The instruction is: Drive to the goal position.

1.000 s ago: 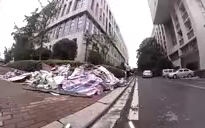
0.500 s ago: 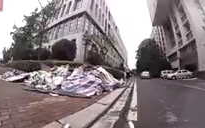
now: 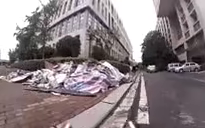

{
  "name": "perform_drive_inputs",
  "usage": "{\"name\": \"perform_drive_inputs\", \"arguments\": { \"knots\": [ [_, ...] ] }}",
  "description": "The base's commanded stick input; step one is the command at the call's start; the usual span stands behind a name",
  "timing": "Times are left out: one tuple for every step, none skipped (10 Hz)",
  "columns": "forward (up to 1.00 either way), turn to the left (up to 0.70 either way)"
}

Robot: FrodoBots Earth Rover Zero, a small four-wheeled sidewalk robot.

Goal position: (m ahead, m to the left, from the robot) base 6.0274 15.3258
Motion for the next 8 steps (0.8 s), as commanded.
{"name": "perform_drive_inputs", "arguments": {
  "knots": [
    [0.29,0.34],
    [0.00,0.45],
    [0.00,0.45],
    [0.00,0.45],
    [0.00,0.45],
    [0.00,0.45],
    [0.00,0.45],
    [0.00,0.45]
  ]
}}
